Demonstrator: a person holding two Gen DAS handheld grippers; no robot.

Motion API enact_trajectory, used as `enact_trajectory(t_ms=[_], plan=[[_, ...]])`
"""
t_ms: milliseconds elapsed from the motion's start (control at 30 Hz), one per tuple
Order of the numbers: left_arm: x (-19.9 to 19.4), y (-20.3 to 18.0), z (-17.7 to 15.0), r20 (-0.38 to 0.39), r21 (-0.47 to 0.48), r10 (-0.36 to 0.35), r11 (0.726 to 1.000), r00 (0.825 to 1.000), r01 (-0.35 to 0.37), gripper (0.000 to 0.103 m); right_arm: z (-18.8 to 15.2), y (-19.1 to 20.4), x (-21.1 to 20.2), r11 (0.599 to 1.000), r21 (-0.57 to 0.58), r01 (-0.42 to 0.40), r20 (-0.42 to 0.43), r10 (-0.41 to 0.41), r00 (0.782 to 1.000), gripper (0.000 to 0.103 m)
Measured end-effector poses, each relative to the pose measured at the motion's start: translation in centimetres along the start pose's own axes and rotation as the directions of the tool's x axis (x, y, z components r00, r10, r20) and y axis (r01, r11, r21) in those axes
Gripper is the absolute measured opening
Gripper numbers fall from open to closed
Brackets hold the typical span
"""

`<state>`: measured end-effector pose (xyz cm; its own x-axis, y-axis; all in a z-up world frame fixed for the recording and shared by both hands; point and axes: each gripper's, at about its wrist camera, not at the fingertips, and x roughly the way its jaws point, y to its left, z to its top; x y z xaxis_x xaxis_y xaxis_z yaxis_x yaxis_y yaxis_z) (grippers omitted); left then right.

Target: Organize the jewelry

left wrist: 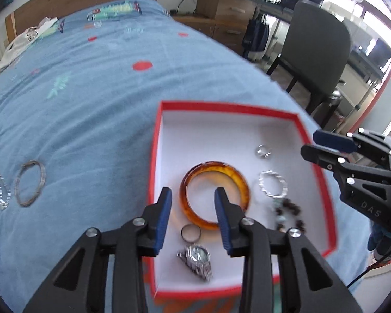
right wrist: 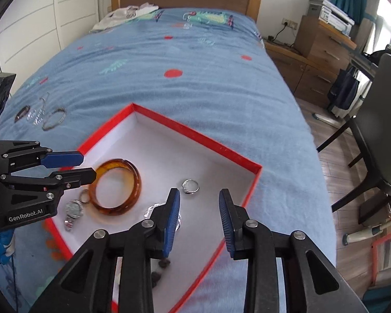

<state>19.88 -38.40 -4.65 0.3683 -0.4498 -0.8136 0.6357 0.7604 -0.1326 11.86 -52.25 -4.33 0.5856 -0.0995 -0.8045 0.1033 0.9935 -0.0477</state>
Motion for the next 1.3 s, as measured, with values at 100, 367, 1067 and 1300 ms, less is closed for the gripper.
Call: enact_trajectory(t_ms=[100,367,1067,1300], plan=[[-3.7,0.5,-0.4,0.049,-0.008,0.014,1.000,0.999,-0.014,0.034,-0.2,0.8,-3.0,0.999,0.030,-0.012,0.045,0.011,0.999,0.032],[-14.8,4.1,-3.9,0.148,-0.017,0.101,0.995,0.984,-0.100,0.034,0.0,6.4,-10.8,0.996,0.043,-0.080,0.154,0.072,0.985,0.033],[-34.3,22.1,-18.0,0.223,-0.267,0.364,0.915,0.904,-0.303,0.034,-1.3,20.6,-20.7,0.984,-0.021,-0.176,0.258,0.176,0.950,0.038],[-30.8,25.4,-17.7,0.177,-0.308,0.384,0.896,0.906,-0.319,0.034,-0.3,22.6,-16.3,0.980,-0.022,-0.196,0.224,0.196,0.955,0.039]])
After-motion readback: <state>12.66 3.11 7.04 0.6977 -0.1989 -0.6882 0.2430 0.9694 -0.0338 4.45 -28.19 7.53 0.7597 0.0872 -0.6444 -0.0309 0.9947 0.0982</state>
